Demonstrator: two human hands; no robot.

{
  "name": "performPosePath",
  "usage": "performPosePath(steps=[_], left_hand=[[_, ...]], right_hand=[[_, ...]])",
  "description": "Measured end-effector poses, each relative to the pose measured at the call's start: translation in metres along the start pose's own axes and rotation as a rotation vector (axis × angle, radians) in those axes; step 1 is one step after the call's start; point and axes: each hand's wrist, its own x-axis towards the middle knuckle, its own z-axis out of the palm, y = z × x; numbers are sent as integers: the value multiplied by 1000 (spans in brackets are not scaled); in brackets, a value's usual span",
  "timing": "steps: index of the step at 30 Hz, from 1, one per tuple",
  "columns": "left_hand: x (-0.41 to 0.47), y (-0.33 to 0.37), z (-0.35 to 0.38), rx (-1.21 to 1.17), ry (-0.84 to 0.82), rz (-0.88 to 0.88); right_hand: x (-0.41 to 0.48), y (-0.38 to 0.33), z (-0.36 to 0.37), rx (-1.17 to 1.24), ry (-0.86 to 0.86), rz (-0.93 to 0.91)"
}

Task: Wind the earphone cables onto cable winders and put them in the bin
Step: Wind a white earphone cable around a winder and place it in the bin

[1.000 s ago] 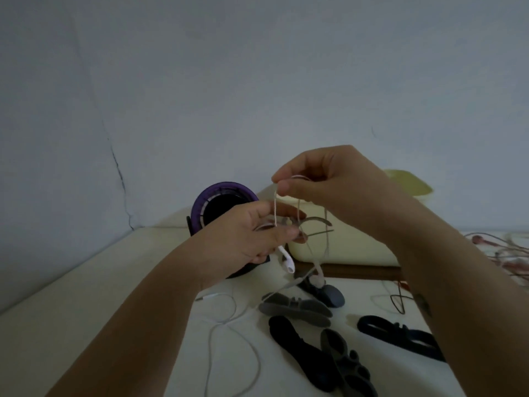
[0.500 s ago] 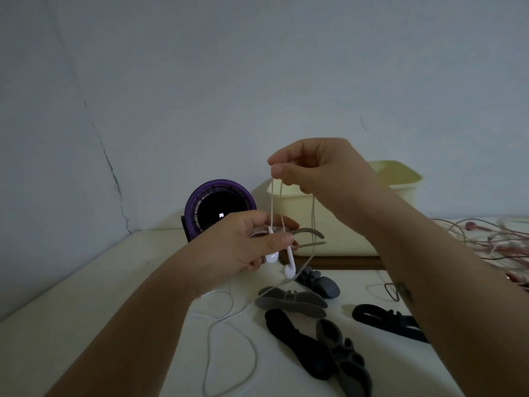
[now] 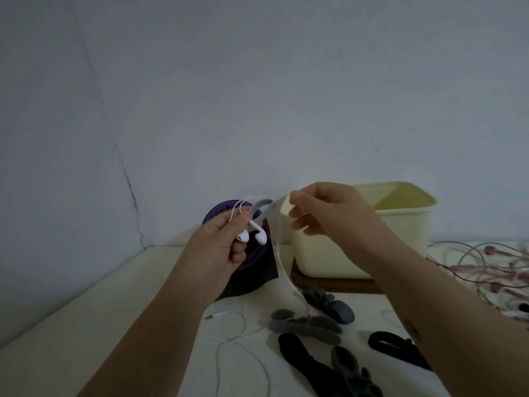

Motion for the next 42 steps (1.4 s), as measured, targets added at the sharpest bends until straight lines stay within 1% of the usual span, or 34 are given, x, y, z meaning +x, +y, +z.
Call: performPosePath(steps=[2, 4, 7, 12, 16, 19, 21, 27, 29, 31, 34, 36, 42], left_hand=[[1, -1, 0, 9, 53, 49], [2, -3, 1, 49, 95, 101], [-2, -1, 5, 116, 99, 166], [-5, 1, 7, 214, 125, 255], [-6, 0, 12, 213, 123, 280], [-6, -1, 13, 193, 126, 264], [-5, -2, 14, 162, 123, 254], [-4, -3, 19, -6, 172, 163], [-3, -6, 21, -69, 185, 130], [-2, -8, 23, -154, 194, 93], [0, -11, 25, -204, 179, 82], [0, -13, 26, -206, 191, 102], [-3, -14, 31, -200, 231, 131]], right_hand=[[-8, -3, 11, 184, -172, 158], [-14, -1, 22, 332, -303, 290], [-21, 3, 36, 487, -415, 382], [-23, 8, 46, 710, -396, 453], [-21, 8, 45, 845, -378, 510], [-18, 11, 43, 834, -369, 436], [-17, 14, 43, 727, -322, 335], [-21, 16, 48, 258, -26, -20], [-24, 14, 49, 189, 41, -112], [-27, 14, 50, 180, 83, -182], [-30, 14, 52, 171, 126, -242], [-31, 15, 53, 170, 122, -248], [-31, 15, 53, 330, 71, -152]])
